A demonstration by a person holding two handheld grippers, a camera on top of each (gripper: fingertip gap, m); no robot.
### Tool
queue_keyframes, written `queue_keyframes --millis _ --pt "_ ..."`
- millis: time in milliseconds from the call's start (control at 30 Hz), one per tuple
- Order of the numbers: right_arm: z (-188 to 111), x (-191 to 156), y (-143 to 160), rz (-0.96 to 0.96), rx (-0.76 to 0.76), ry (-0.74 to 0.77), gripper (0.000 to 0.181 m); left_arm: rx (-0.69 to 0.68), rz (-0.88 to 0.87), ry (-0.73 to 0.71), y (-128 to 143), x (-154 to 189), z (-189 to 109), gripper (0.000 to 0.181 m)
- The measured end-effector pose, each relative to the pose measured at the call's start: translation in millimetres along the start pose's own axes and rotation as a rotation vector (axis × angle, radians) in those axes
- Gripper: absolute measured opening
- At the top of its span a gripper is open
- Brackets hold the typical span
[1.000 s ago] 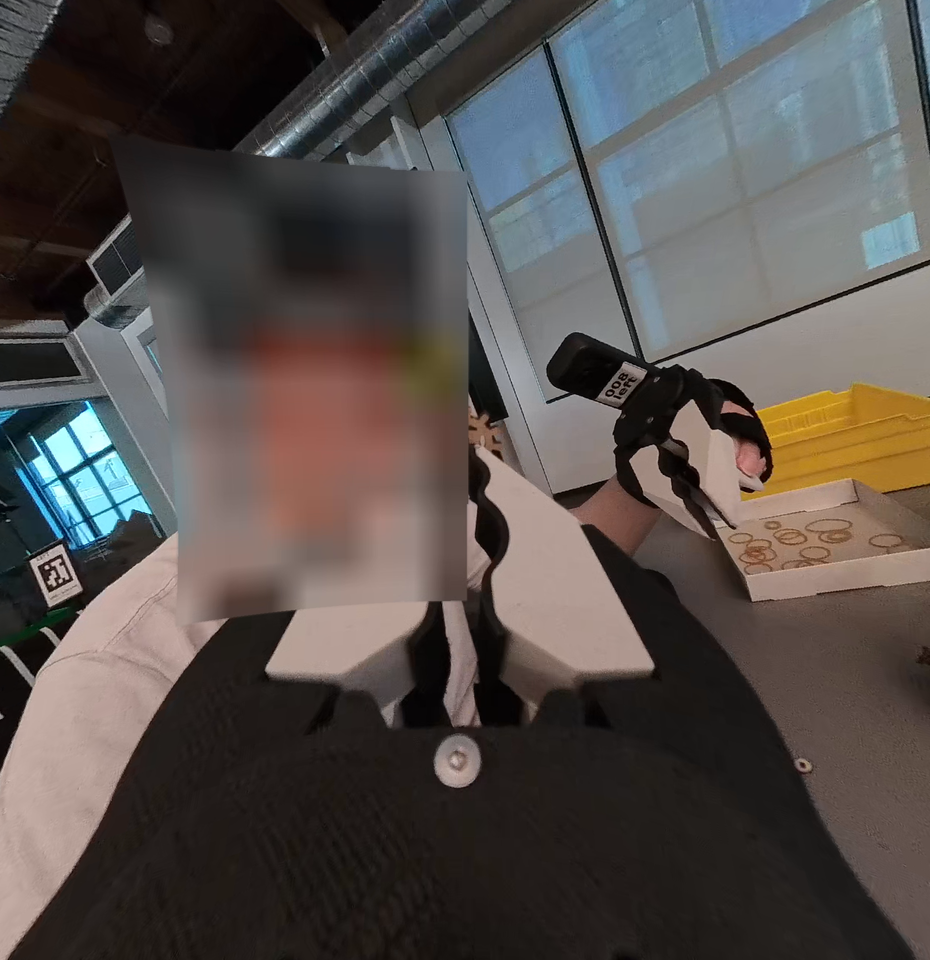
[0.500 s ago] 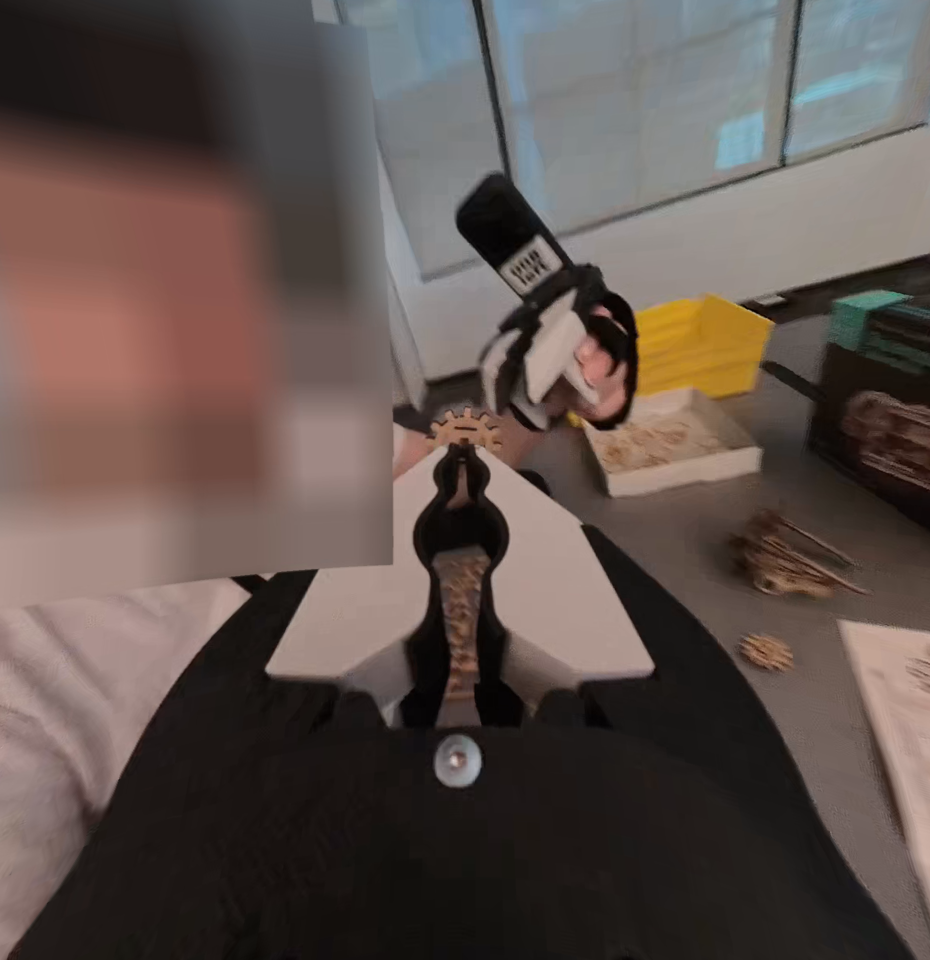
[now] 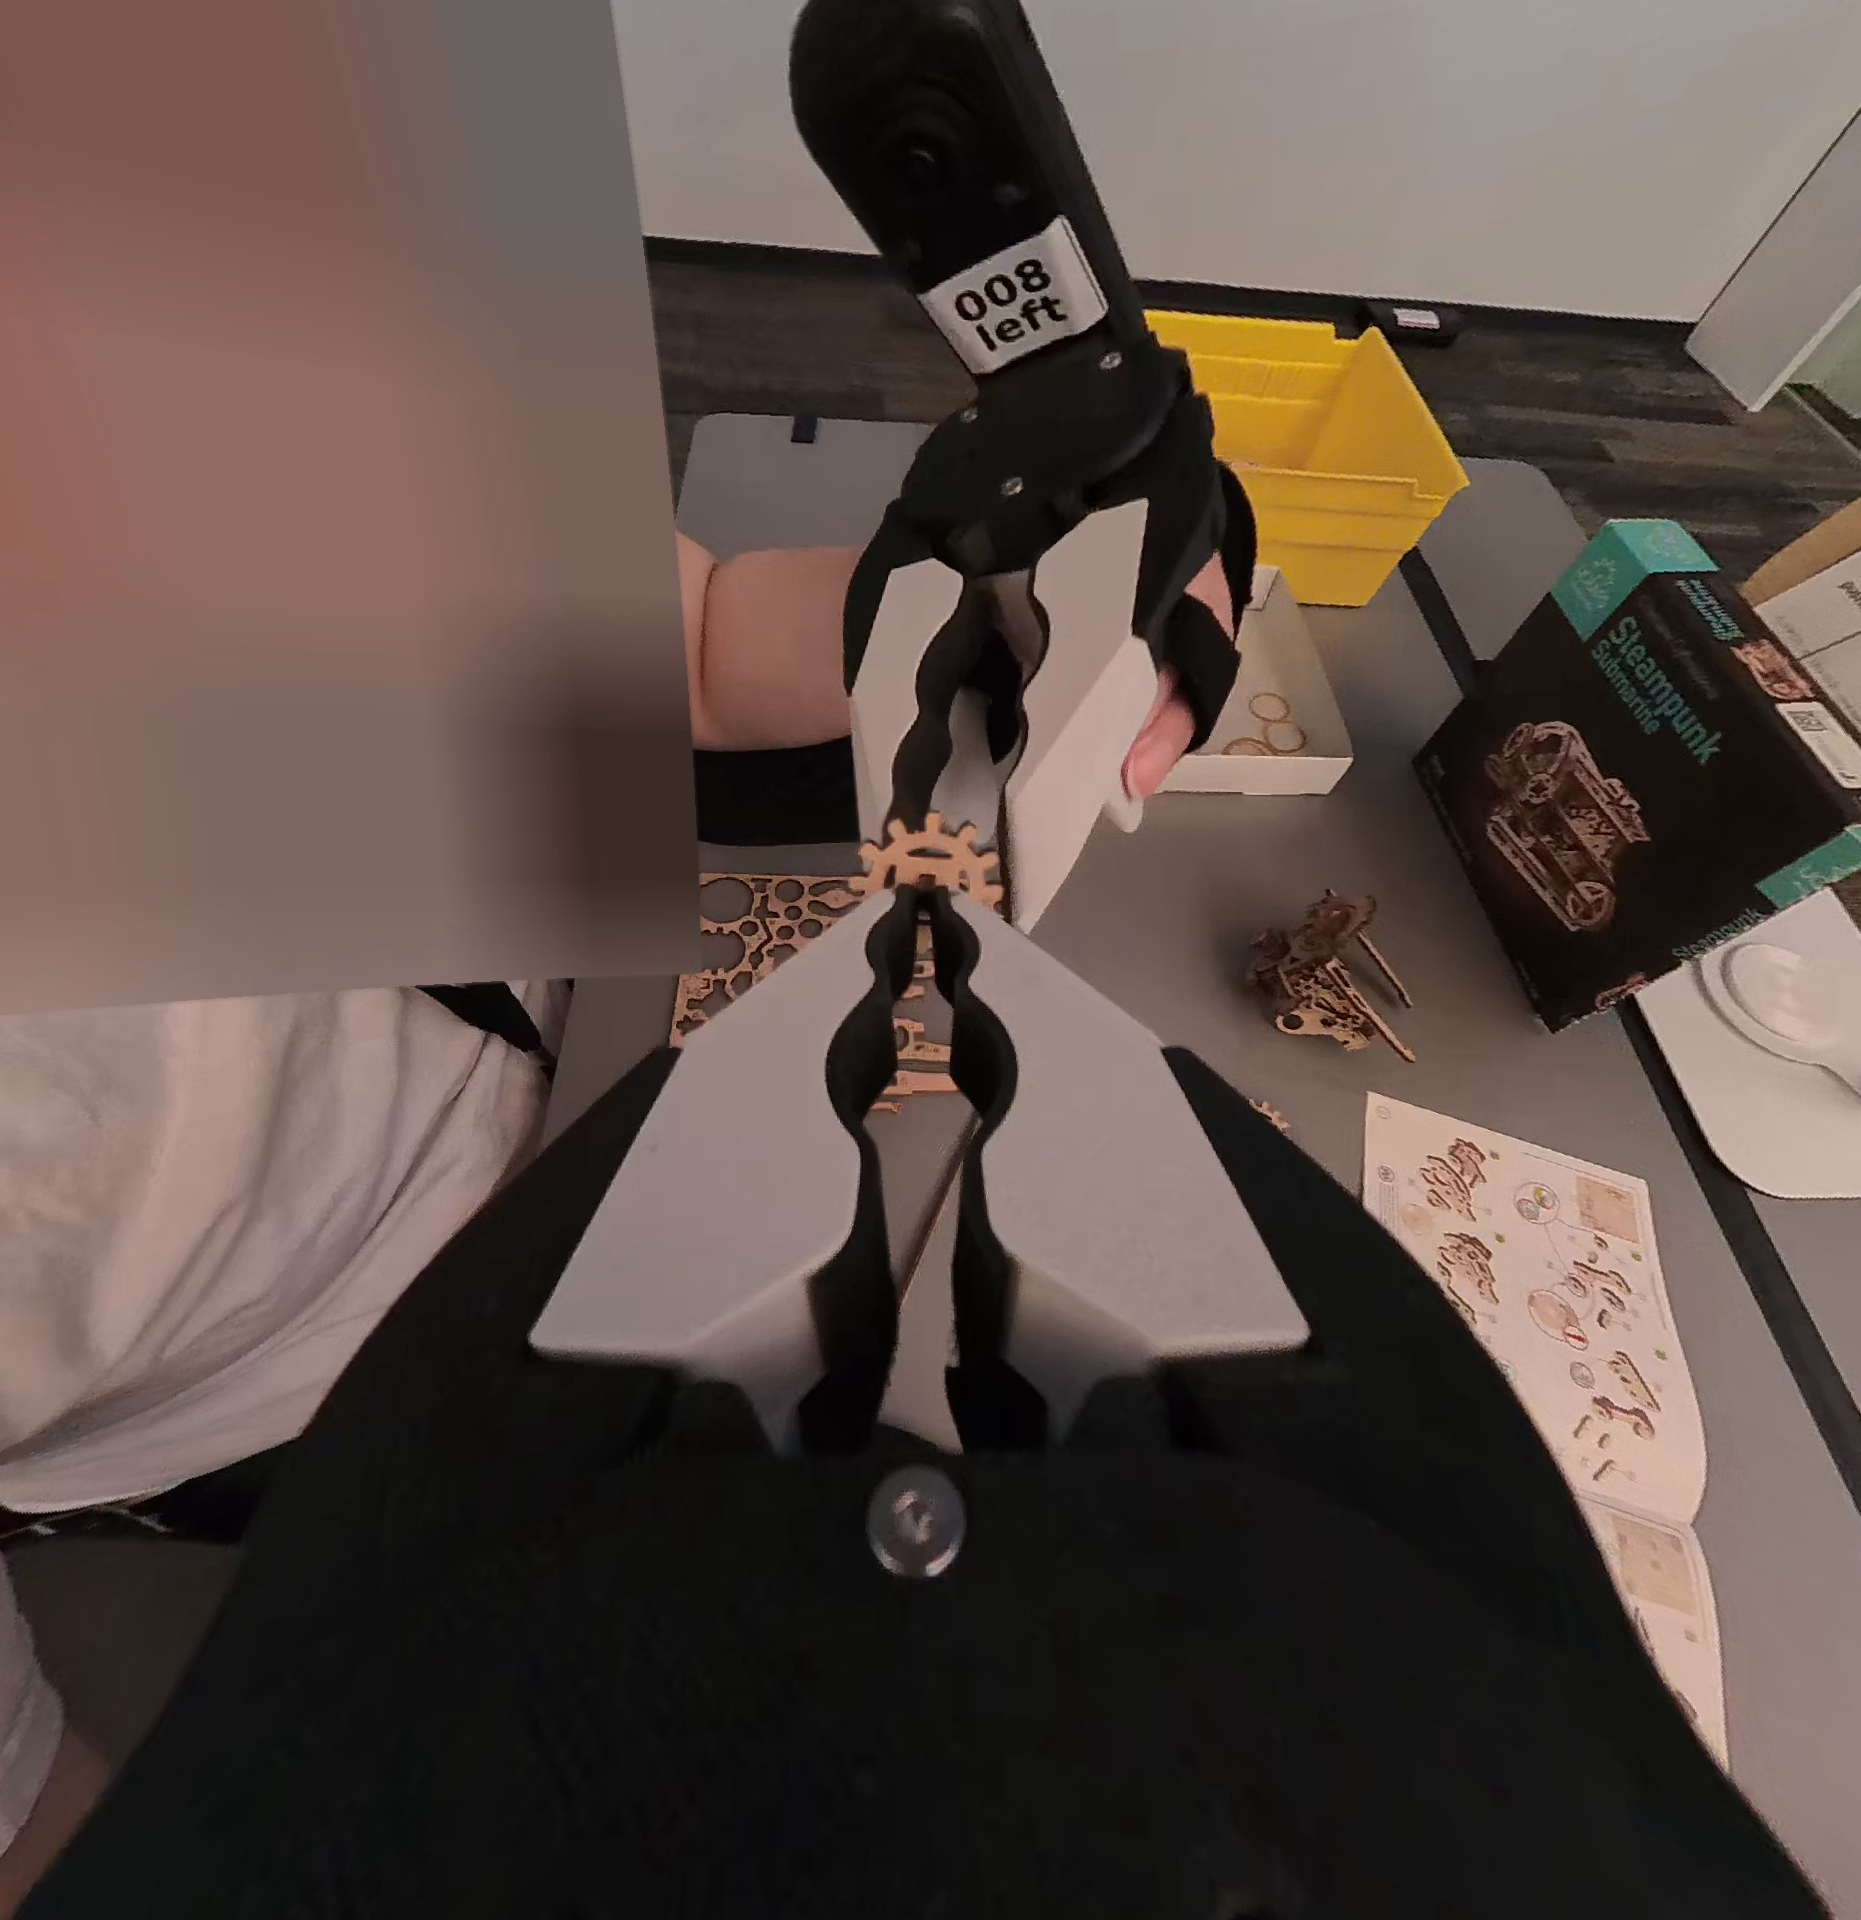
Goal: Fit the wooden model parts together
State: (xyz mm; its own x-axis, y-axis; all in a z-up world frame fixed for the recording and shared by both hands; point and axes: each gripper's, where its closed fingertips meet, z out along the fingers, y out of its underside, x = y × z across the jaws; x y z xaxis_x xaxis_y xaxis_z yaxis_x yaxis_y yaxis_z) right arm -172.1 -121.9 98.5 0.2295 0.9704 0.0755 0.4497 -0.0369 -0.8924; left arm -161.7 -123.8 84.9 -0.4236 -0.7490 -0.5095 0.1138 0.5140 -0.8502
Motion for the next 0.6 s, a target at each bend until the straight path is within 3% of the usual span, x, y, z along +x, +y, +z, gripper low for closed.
queue_keyframes --millis 133,400,600 --pt "2 -9 -1 0.051 0.01 -0.093 0.0 -0.008 0.054 -0.051 -2 -5 -1 0.022" --pt "1 -24 -1 0.068 -0.012 -0.273 0.0 0.061 0.156 -0.018 -20 10 -3 0.015" --pt "3 -24 7 0.157 -0.101 -0.374 0.0 0.05 0.261 -0.006 -25 22 -1 0.014"
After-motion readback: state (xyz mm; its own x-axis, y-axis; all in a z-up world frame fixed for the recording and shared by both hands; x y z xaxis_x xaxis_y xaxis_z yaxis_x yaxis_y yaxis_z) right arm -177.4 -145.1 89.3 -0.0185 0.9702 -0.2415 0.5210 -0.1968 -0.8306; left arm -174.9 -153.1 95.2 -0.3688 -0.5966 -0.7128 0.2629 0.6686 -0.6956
